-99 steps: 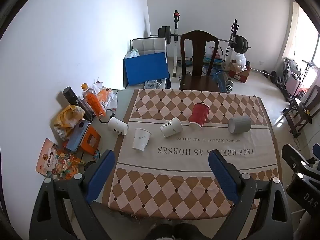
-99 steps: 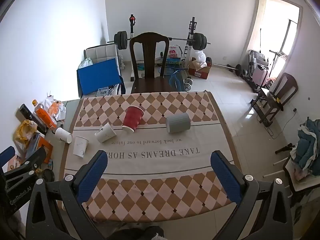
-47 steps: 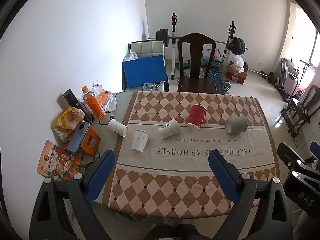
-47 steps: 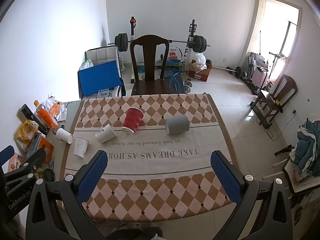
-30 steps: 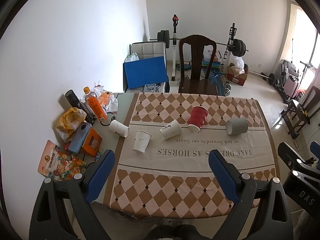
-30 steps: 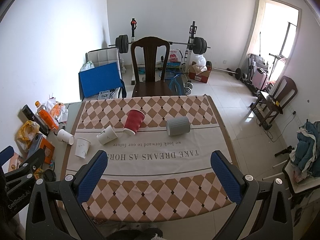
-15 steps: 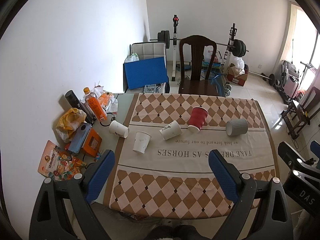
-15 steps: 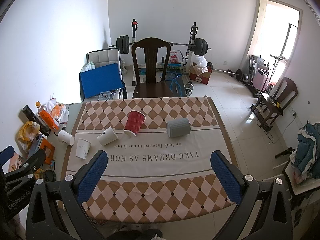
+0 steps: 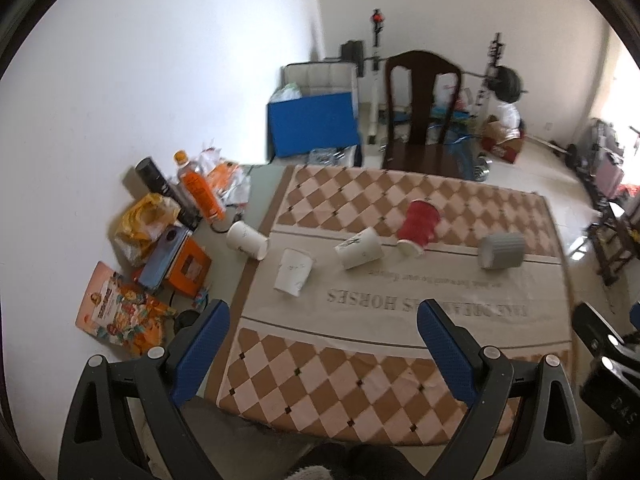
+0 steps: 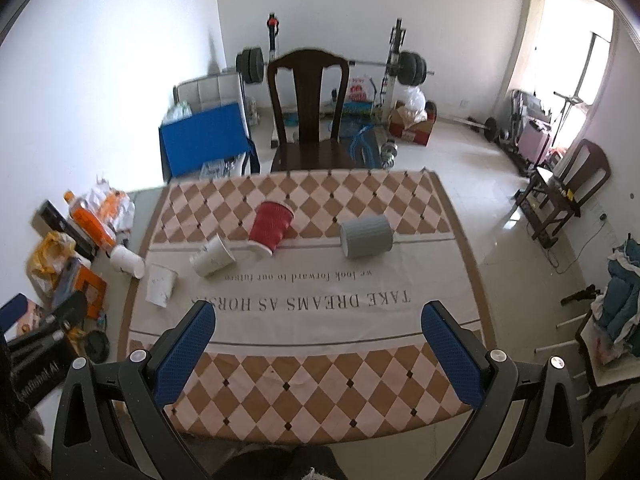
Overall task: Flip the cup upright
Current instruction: 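Reach the left tool to the white bird-print cup and close on it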
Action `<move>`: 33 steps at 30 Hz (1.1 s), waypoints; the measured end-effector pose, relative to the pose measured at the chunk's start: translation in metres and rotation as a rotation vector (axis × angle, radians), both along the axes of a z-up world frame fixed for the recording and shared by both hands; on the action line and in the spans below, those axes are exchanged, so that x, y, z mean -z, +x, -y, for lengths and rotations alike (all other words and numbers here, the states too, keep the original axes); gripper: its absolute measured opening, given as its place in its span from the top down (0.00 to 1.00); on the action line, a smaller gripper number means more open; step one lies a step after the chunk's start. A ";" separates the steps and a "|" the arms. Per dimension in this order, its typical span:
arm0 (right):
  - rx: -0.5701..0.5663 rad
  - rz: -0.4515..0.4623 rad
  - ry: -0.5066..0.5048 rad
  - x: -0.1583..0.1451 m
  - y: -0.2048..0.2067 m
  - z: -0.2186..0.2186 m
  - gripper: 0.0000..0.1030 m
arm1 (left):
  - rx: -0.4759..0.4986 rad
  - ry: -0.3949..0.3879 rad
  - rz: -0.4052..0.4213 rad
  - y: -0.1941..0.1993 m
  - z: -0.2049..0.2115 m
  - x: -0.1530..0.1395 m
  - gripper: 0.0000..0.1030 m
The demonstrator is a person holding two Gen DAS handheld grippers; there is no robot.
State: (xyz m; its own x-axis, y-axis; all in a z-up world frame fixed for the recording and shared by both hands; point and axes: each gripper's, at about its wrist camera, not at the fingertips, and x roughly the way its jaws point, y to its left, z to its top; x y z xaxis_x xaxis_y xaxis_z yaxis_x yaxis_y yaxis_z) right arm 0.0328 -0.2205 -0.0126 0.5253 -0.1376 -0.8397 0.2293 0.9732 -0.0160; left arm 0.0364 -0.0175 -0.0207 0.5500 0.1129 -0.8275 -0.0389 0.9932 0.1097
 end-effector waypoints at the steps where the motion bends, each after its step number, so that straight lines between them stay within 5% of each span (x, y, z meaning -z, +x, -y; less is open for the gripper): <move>1: -0.007 -0.016 0.001 0.012 0.007 0.001 0.00 | -0.014 0.012 -0.011 0.005 -0.001 0.010 0.07; 18: -0.137 -0.376 -0.012 0.228 0.142 -0.076 0.00 | -0.155 0.058 -0.309 0.113 -0.068 0.159 0.07; 26: -0.163 -0.497 -0.051 0.300 0.206 -0.127 0.00 | -0.318 -0.030 -0.381 0.180 -0.145 0.209 0.07; 33: -0.114 -0.561 -0.052 0.346 0.244 -0.156 0.00 | -0.478 -0.203 -0.431 0.233 -0.206 0.256 0.08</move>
